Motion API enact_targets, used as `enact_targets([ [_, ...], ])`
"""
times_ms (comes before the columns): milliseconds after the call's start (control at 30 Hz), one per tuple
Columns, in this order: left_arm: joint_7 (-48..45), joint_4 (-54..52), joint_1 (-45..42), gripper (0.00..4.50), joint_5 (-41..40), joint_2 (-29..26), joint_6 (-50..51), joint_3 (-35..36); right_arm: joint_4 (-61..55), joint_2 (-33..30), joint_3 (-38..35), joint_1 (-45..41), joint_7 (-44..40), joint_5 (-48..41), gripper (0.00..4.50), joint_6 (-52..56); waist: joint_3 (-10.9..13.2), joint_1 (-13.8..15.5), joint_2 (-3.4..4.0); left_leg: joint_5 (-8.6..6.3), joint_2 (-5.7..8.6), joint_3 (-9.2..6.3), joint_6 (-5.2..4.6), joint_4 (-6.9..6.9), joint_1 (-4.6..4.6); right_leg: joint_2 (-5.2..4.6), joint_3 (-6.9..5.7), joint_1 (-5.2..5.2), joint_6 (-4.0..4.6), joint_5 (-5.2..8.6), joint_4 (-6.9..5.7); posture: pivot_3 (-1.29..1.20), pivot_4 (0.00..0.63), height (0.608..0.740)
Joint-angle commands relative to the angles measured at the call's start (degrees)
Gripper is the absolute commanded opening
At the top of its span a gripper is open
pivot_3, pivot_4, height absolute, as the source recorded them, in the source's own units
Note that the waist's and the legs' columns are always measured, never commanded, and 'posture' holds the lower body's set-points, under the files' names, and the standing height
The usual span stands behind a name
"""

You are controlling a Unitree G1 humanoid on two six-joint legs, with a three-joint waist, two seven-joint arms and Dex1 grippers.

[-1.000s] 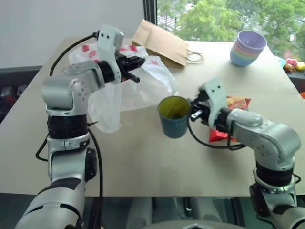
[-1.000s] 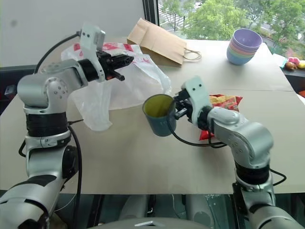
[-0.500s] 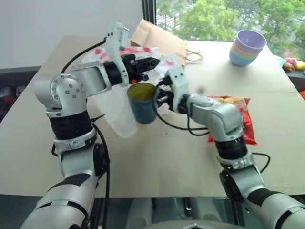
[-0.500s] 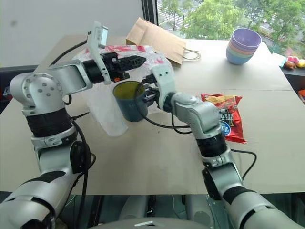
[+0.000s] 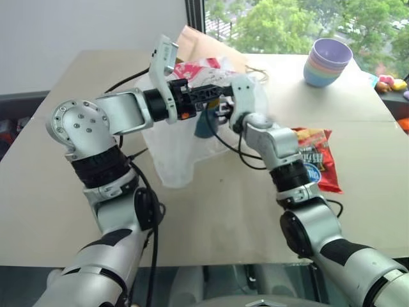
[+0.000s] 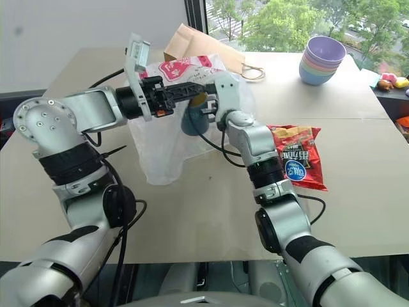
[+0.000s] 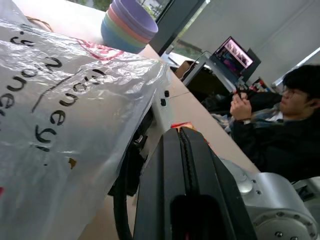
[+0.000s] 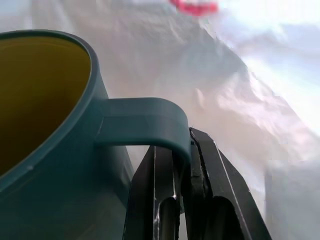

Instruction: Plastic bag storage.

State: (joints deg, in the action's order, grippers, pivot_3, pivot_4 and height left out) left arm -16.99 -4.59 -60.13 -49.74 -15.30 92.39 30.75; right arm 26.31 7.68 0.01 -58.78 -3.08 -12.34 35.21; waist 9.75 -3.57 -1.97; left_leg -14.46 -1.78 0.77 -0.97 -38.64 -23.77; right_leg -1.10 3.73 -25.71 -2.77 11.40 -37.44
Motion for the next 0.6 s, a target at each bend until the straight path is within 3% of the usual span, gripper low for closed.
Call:
enact_targets([
  [33, 6.4, 1.5, -3.3, 0.0, -5.7, 3.6, 0.1, 4.8, 2.6, 2.5, 0.6, -1.6, -3.3, -0.2, 0.03, -7.7, 0.0, 0.1, -0.01, 0.0, 0.01, -0.01, 0.0, 0.0, 0.0, -0.03, 0.0, 0.01, 0.0, 0.0, 0.01, 0.0, 0.15, 0.74],
  [133, 9.5, 0.2, -2.6, 0.0, -7.5, 3.1, 0.1, 4.0, 8.8, 4.5, 0.8, -1.6, -3.1, 0.6, 0.03, -13.1, 0.0, 0.0, 0.0, 0.0, 0.13, -0.02, 0.0, 0.0, -0.01, -0.2, -0.02, 0.01, -0.02, -0.01, 0.0, 0.0, 0.15, 0.74],
  [167, 10.1, -0.6, -2.0, 0.0, -7.9, 2.3, 0.1, 3.4, 11.0, 4.9, 0.6, -1.9, -3.6, 0.4, 0.72, -15.1, 0.0, -0.1, 0.0, 0.0, 0.18, -0.02, 0.0, 0.02, 0.0, -0.25, -0.01, 0.01, -0.02, -0.01, -0.01, 0.0, 0.15, 0.74],
  [300, 6.7, -7.6, 1.9, 0.0, -6.7, -4.5, -1.7, -1.4, 19.9, 4.8, -1.0, -3.6, -2.4, 0.6, 2.48, -21.8, 0.0, -0.7, 0.03, 0.03, 0.25, 0.01, 0.06, 0.21, 0.08, -0.32, 0.02, -0.02, -0.02, -0.01, -0.03, 0.0, 0.15, 0.74],
  [433, 1.1, -13.2, 8.1, 0.0, -3.0, -12.9, -10.9, -7.2, 21.2, 4.0, -0.7, -3.0, -4.3, 0.8, 4.24, -23.6, 0.0, -0.8, 0.07, 0.25, 0.25, -0.06, 0.43, 0.37, 0.06, -0.29, 0.0, -0.12, 0.0, 0.0, -0.06, 0.0, 0.15, 0.74],
  [500, -3.2, -16.1, 13.2, 0.0, 2.8, -20.2, -18.4, -12.8, 19.1, 3.0, 0.3, -1.7, -5.7, 1.3, 4.41, -22.9, 0.0, -0.7, 0.07, 0.26, 0.25, -0.1, 0.46, 0.38, 0.05, -0.31, -0.04, -0.12, 0.0, 0.0, -0.04, 0.0, 0.15, 0.74],
  [600, -9.4, -20.1, 20.1, 1.15, 10.5, -28.6, -29.4, -21.3, 13.2, 1.4, 2.6, 1.2, -9.9, 1.3, 4.5, -19.7, 0.1, -0.7, 0.12, 0.25, 0.3, -0.06, 0.43, 0.41, 0.07, -0.34, 0.0, -0.13, 0.0, 0.0, -0.02, 0.0, 0.15, 0.74],
])
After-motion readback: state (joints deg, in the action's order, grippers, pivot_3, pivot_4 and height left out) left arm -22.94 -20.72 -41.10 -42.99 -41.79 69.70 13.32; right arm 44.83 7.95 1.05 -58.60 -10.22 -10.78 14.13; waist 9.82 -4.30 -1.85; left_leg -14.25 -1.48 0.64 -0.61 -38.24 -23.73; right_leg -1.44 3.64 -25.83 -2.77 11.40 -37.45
